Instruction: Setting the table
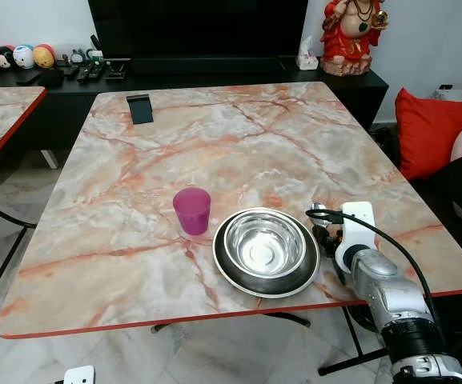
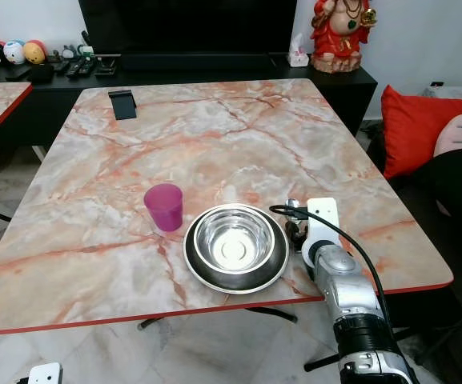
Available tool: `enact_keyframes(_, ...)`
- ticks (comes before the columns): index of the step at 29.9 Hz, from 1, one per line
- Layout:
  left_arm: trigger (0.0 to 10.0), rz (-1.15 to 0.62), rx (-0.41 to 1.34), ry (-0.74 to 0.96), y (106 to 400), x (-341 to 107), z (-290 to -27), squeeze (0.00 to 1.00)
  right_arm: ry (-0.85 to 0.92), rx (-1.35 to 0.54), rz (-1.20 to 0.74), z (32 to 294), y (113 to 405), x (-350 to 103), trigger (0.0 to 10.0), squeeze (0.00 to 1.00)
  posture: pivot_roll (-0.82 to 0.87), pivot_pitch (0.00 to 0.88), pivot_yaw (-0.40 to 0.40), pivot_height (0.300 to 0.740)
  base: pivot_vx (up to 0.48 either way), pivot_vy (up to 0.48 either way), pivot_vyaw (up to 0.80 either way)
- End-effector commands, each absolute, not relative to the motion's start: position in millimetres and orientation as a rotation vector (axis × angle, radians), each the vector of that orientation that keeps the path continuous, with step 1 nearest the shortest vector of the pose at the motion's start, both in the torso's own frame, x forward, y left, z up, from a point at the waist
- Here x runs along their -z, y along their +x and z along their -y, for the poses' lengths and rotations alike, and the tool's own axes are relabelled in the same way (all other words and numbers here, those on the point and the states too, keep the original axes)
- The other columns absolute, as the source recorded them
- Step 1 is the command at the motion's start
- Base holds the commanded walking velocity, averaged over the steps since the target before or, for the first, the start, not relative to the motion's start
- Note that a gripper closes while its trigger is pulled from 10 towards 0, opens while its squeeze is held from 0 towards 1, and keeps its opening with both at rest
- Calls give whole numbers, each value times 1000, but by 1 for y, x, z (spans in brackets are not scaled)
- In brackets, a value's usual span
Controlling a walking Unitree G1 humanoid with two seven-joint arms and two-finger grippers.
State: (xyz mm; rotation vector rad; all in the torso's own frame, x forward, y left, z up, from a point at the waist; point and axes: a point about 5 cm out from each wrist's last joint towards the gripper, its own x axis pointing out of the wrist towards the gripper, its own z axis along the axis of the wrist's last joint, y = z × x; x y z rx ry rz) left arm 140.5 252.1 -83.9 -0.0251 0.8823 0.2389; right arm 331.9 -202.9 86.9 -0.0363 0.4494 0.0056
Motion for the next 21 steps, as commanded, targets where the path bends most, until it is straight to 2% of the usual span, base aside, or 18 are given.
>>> enact_keyframes(1,10000,-911,-245,-22,134,86,-254,0,-57,0,-368,203,338,-102,10000,0,-40,0,-1,740,0,0,0)
enact_keyframes(5,10000,-911,-244,-22,134,86,-253,0,-151,45,-153,204,343,-129,10000,0,-41,0,0,740,0,0,0)
enact_keyframes(12,10000,-911,-247,-22,134,86,-255,0,-183,56,36,199,341,-151,10000,0,-41,0,4,740,0,0,0)
enact_keyframes(21,10000,-908,-254,-27,133,86,-257,0,-158,76,123,192,336,-155,10000,0,-27,0,2,740,0,0,0)
